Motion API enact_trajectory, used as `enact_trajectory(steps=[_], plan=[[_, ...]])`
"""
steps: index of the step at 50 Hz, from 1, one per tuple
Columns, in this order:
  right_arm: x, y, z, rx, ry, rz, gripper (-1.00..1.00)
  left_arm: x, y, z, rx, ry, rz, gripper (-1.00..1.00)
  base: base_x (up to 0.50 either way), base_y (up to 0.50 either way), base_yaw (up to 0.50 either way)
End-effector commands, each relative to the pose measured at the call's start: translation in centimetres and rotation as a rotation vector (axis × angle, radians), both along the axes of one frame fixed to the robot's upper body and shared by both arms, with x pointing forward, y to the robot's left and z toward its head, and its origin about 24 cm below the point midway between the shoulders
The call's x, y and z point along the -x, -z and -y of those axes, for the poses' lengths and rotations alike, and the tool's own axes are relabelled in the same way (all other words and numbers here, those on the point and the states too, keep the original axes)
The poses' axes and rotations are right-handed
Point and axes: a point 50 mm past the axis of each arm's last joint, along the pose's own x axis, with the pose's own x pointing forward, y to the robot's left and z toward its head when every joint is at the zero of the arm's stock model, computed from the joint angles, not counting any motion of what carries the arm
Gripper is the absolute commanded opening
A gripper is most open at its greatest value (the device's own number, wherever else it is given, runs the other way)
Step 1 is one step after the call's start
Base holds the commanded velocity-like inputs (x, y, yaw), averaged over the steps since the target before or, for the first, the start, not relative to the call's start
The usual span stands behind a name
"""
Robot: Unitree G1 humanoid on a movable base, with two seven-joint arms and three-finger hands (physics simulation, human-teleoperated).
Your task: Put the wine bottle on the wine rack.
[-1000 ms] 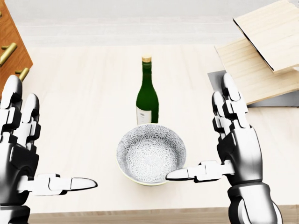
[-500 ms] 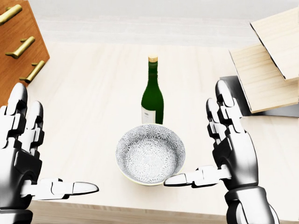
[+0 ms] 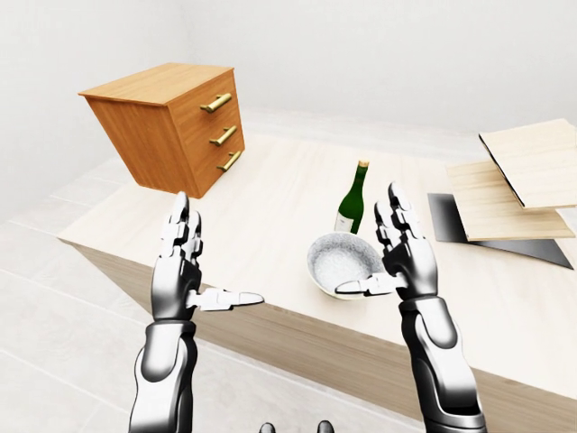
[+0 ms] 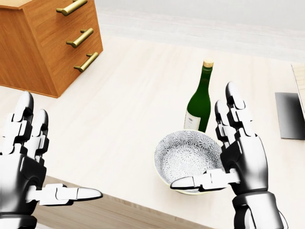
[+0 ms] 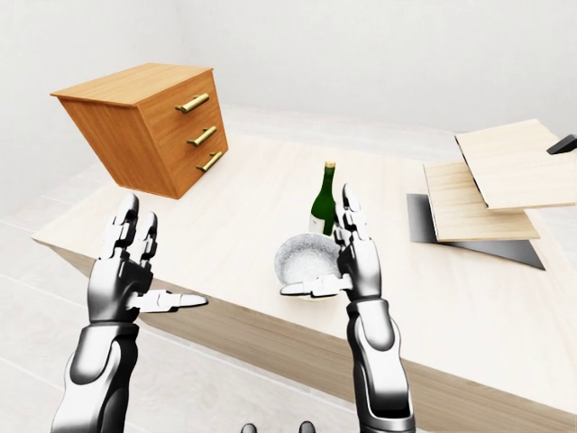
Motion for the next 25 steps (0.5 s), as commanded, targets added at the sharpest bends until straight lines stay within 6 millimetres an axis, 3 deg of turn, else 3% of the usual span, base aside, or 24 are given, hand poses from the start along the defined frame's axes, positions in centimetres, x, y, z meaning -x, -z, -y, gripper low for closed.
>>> enact_trajectory(steps=[1,14,25], plan=[[0.04,-0.14,0.15,-0.015,0.008,0.006,1.0,0.06,0.07,0.13,0.0,0.001,-0.003,1.0,0.21,-0.38,0.0],[-0.1,0.0,0.01,-0.015,0.004,-0.001,1.0,0.43,-0.53,0.36,-0.004,0.002,0.023,1.0,0.25,-0.43,0.0],[-0.18,0.23,-0.15,-0.011,-0.004,-0.011,1.0,0.3,-0.2,0.36,-0.004,0.0,0.008,1.0,0.01,-0.01,0.0]])
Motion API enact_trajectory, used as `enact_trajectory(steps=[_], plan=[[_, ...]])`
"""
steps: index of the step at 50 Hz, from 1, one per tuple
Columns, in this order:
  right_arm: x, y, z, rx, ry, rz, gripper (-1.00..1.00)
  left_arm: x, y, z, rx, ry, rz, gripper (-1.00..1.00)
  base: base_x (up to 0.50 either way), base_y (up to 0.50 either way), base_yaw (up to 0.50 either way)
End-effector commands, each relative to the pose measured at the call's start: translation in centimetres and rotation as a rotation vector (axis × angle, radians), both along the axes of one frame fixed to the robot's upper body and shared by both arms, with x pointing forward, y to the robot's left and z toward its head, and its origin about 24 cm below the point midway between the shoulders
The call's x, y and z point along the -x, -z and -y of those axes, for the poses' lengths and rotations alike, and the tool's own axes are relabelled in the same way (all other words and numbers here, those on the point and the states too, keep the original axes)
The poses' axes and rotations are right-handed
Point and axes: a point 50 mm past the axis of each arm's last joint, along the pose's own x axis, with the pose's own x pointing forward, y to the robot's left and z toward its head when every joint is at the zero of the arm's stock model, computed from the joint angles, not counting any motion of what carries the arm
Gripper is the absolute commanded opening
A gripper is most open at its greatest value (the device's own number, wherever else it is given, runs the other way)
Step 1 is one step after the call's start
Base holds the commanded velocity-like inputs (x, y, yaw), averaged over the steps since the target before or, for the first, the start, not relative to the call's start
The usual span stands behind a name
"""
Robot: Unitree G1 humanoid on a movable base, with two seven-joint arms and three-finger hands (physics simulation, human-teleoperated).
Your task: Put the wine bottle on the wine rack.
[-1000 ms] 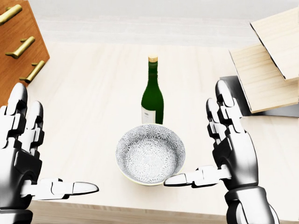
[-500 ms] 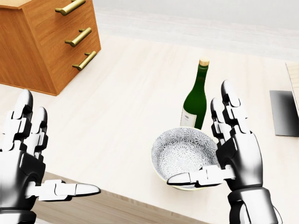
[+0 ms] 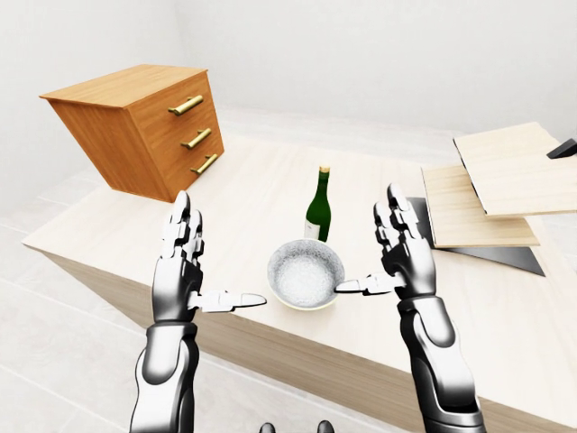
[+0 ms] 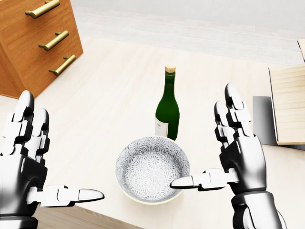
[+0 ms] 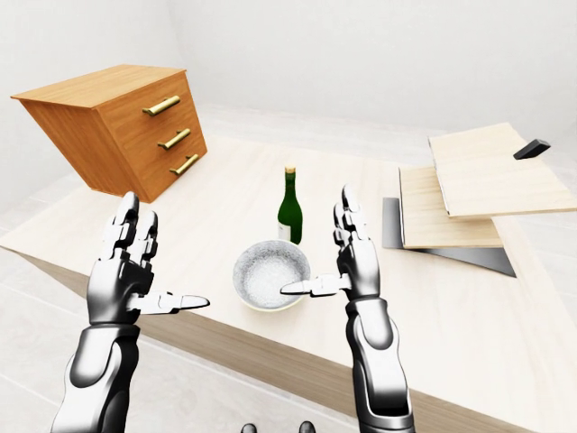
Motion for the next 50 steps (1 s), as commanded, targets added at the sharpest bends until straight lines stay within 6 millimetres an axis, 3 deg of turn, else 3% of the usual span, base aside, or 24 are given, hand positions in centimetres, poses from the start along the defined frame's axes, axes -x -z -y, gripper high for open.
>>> enact_trajectory(steps=[1,16,36,50], plan=[[0.0,-0.1,-0.1,-0.006,-0.011,0.004,1.0,0.0,0.0,0.0,0.0,-0.002,-0.001,1.0,0.0,0.0,0.0],[0.0,0.1,-0.3,-0.003,-0.011,-0.002,1.0,0.2,0.1,0.0,0.003,-0.002,-0.004,1.0,0.26,-0.11,0.0],[0.0,0.0,-0.6,0.002,-0.026,0.001,1.0,-0.4,1.5,-0.1,0.007,0.002,-0.065,1.0,0.0,0.0,0.0],[-0.3,0.1,-0.7,-0.004,-0.022,-0.006,1.0,-0.6,1.9,-0.3,0.009,0.003,-0.085,1.0,0.21,0.06,0.0]])
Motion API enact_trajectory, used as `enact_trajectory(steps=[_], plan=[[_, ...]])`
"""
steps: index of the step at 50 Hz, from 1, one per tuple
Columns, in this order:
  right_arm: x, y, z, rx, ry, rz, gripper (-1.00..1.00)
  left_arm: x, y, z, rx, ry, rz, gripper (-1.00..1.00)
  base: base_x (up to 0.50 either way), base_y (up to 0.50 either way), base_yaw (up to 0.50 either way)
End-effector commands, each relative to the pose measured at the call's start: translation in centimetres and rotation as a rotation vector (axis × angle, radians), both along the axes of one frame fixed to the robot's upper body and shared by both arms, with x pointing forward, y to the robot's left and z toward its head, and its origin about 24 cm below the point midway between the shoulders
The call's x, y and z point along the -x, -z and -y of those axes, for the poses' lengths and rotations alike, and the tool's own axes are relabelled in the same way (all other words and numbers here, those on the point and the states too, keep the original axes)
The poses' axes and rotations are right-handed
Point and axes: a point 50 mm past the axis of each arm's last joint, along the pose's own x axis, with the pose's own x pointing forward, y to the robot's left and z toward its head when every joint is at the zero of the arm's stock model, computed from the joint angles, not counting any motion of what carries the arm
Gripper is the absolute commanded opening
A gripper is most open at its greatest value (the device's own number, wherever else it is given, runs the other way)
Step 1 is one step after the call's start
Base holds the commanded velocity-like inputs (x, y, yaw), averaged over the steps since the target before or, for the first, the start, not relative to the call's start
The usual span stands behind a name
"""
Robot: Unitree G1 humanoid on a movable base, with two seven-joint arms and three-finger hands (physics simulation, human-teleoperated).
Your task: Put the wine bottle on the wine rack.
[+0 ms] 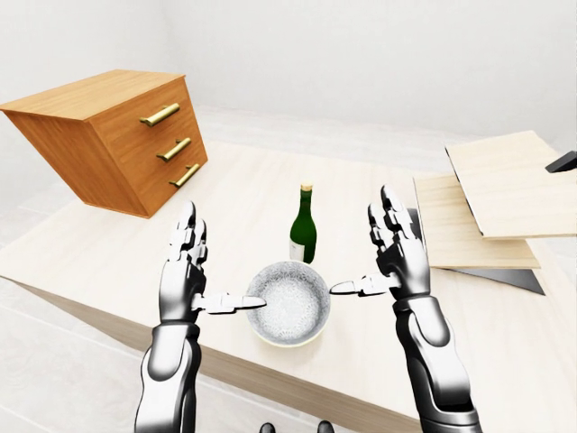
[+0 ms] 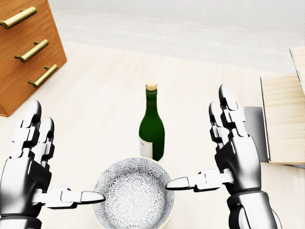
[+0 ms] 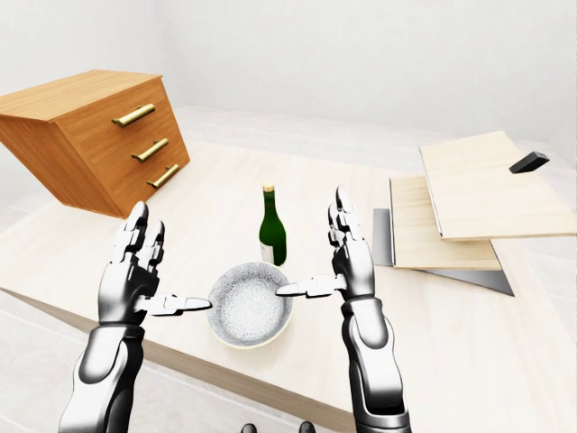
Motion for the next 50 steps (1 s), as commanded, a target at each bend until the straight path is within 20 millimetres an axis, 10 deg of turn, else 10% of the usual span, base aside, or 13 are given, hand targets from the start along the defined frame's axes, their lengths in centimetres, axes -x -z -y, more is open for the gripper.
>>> enact_trajectory(steps=[1,22,50], plan=[[-0.2,-0.1,-0.1,-0.001,0.004,0.003,1.0,-0.2,0.3,-0.1,0.002,0.0,-0.014,1.0,0.0,0.0,0.0],[-1.5,-0.4,-0.1,0.012,0.025,0.007,1.0,0.1,0.0,-0.2,0.001,-0.004,0.002,1.0,0.0,0.0,0.0],[-8.4,-0.5,-0.5,0.006,0.076,-0.083,1.0,0.6,-0.9,-0.4,0.004,-0.013,0.04,1.0,0.0,0.0,0.0]])
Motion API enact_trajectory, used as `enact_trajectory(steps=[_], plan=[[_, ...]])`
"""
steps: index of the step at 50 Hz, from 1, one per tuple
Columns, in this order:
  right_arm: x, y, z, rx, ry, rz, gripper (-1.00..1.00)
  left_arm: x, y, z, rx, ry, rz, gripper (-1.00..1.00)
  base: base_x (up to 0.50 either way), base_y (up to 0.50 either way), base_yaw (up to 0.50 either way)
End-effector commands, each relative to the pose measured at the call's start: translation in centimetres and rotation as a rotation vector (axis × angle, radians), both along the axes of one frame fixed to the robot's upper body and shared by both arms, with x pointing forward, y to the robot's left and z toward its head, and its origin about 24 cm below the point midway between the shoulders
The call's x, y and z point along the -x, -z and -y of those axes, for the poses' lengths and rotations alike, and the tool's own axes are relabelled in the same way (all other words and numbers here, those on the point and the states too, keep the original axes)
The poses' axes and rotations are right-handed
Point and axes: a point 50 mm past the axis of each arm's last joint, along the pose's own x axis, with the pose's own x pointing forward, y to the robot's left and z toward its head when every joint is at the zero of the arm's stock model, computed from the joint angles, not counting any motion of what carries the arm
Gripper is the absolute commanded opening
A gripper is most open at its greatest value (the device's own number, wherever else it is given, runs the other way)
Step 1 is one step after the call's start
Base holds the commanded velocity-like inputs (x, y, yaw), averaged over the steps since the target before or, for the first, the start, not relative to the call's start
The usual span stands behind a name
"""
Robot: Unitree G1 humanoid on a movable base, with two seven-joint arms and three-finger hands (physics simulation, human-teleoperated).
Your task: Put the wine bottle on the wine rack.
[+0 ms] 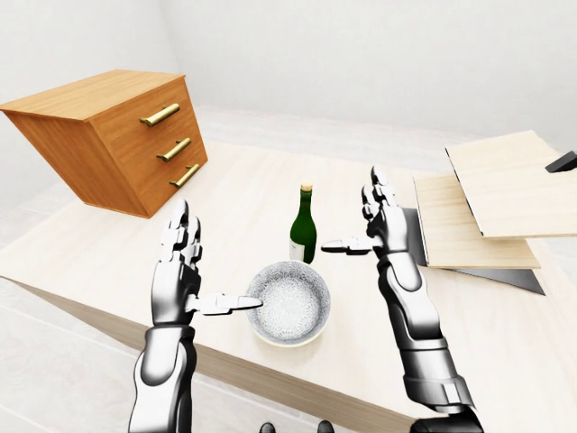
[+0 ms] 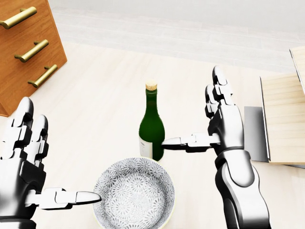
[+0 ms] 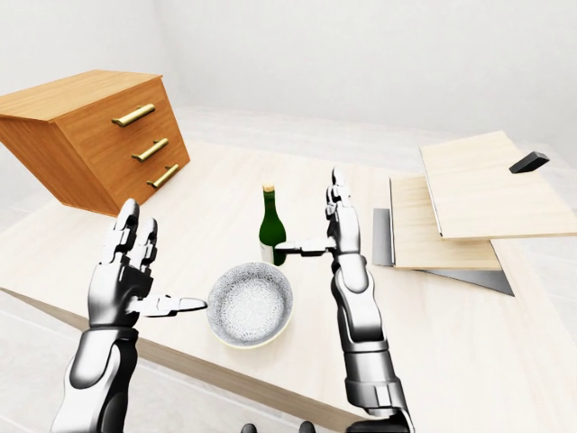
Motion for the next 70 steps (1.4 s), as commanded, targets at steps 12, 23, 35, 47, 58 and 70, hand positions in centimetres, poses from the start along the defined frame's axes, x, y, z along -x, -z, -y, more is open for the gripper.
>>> enact_trajectory(steps=[12,23,35,47,58,70], plan=[[-3.8,-0.3,-0.8,-0.009,0.007,-0.071,1.0,0.6,-1.4,0.1,-0.003,-0.003,0.062,1.0,0.0,0.0,0.0],[-5.0,-0.5,-1.4,-0.011,-0.006,-0.097,1.0,0.6,-1.4,0.1,-0.003,-0.002,0.064,1.0,0.0,0.0,0.0],[-6.5,0.1,-2.4,-0.013,-0.033,-0.178,1.0,0.5,-1.2,0.1,-0.003,-0.001,0.054,1.0,0.0,0.0,0.0],[-7.5,-0.1,-3.5,-0.02,-0.066,-0.214,1.0,0.5,-1.0,0.0,-0.003,0.0,0.046,1.0,0.0,0.0,0.0],[-8.1,-0.2,-4.6,-0.001,-0.095,-0.239,1.0,0.3,-0.7,-0.1,-0.001,0.0,0.031,1.0,0.0,0.0,0.0],[-8.5,-0.1,-5.4,0.019,-0.12,-0.269,1.0,0.5,-0.8,-0.1,-0.001,-0.001,0.037,1.0,0.0,0.0,0.0]])
